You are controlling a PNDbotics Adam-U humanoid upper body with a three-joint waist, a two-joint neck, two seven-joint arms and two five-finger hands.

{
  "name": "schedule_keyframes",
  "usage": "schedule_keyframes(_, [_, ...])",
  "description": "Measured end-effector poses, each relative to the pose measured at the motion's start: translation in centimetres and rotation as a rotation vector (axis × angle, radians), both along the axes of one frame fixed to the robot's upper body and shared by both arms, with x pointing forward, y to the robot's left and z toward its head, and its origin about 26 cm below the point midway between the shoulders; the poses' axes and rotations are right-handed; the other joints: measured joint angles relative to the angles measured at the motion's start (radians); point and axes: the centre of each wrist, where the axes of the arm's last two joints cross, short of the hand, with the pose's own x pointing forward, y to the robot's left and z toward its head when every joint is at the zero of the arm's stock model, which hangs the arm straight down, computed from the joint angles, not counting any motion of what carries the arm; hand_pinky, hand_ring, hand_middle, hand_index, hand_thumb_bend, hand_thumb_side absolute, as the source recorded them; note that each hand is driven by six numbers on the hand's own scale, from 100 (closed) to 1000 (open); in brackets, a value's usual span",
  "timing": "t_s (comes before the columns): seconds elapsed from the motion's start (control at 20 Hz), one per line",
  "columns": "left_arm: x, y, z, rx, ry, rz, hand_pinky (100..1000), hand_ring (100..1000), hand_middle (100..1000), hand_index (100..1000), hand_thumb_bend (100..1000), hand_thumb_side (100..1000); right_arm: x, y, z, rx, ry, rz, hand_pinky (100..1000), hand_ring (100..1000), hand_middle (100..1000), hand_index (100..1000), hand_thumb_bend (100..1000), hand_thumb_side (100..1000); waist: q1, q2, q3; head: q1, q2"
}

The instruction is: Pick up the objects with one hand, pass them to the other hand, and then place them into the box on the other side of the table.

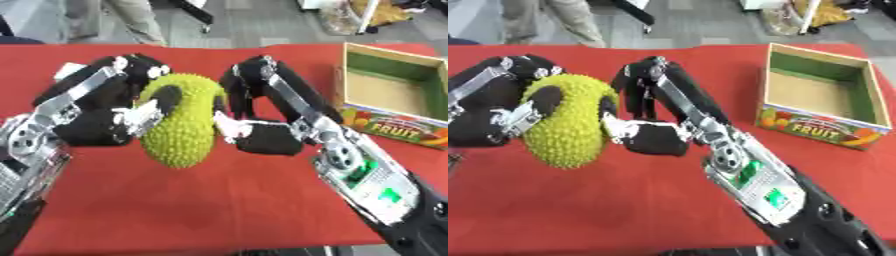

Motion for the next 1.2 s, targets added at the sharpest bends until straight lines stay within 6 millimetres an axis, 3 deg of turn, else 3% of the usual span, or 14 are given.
schedule_keyframes(0.15, [0.0,0.2,0.1,-0.001,-0.012,0.01,783,582,556,658,100,658,0.0,0.0,0.0,0.011,-0.002,0.005,233,355,320,307,100,275,0.0,0.0,-0.001,0.0,0.0])
schedule_keyframes(0.5, [0.3,1.7,0.6,-0.029,-0.074,0.117,801,638,625,727,100,780,0.2,-0.4,0.3,0.03,-0.023,0.006,243,361,322,307,100,258,0.0,0.0,-0.005,-0.001,0.0])
schedule_keyframes(0.8, [0.7,3.4,1.7,-0.077,-0.152,0.259,812,675,670,757,180,781,0.6,-0.9,0.6,0.054,-0.043,-0.012,247,362,323,307,100,242,0.0,0.0,-0.007,-0.004,0.0])
schedule_keyframes(1.2, [0.8,6.8,2.8,-0.138,-0.245,0.495,804,660,654,751,156,748,1.3,-2.9,0.7,0.092,-0.074,-0.119,254,363,323,307,100,220,0.0,0.0,-0.011,-0.013,0.0])
